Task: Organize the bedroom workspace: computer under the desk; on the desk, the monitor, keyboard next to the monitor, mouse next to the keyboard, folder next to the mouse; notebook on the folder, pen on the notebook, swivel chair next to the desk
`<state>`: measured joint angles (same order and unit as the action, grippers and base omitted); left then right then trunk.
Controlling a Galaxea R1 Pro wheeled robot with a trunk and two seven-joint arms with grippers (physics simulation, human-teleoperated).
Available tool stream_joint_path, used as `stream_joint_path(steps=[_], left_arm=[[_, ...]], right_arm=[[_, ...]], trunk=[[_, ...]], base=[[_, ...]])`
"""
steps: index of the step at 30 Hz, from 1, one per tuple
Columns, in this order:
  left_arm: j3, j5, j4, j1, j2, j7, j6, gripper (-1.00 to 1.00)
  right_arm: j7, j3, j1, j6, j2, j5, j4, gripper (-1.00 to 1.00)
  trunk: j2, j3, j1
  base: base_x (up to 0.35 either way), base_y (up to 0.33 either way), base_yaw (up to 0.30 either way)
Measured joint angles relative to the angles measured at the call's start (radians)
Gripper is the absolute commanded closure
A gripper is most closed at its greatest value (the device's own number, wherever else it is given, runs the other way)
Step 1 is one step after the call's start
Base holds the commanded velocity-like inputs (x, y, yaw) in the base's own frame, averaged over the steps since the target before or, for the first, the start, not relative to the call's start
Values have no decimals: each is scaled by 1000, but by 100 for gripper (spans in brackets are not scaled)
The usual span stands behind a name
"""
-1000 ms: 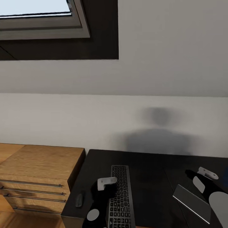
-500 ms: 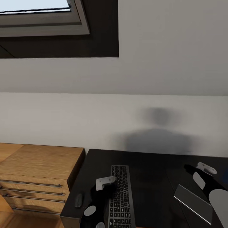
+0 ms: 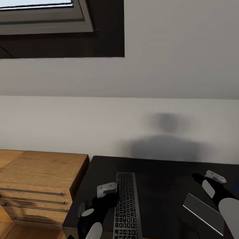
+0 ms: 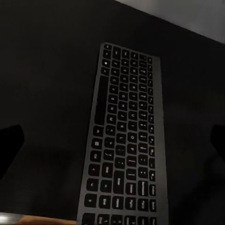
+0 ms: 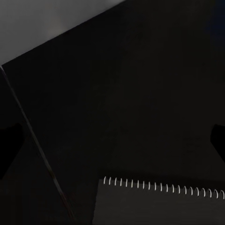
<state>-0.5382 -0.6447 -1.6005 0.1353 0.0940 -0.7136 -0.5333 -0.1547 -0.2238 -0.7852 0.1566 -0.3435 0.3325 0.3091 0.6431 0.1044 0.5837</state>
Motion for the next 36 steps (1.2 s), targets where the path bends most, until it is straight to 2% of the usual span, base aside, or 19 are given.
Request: stream_joint_path(steps=[8, 11, 12, 15, 27, 36], left_arm=[[-7, -12, -8, 0, 0, 0, -3, -100], [-8, -13, -12, 0, -4, 0, -3, -100], [-8, -13, -13, 0, -5, 0, -3, -100], [-9, -13, -13, 0, -5, 0, -3, -100], [-11, -13, -17, 0, -6, 0, -3, -100], [-16, -13, -17, 0, -6, 0, -3, -100]], right_arm=[[1, -5, 0, 1, 0, 0, 0, -100], [1, -6, 0, 1, 0, 18, 10, -100], [0, -5, 0, 1, -1, 38, 23, -100], [0, -4, 0, 1, -2, 47, 27, -100], [0, -3, 0, 2, -6, 54, 28, -100], [-13, -6, 0, 104, -22, 51, 14, -100]], trunk=[[56, 25, 31], [77, 35, 42], [84, 38, 46], [105, 47, 58], [189, 85, 104], [253, 113, 138]], base=[[0, 0, 0], [0, 0, 0], [0, 0, 0], [0, 0, 0], [0, 0, 0], [0, 0, 0]])
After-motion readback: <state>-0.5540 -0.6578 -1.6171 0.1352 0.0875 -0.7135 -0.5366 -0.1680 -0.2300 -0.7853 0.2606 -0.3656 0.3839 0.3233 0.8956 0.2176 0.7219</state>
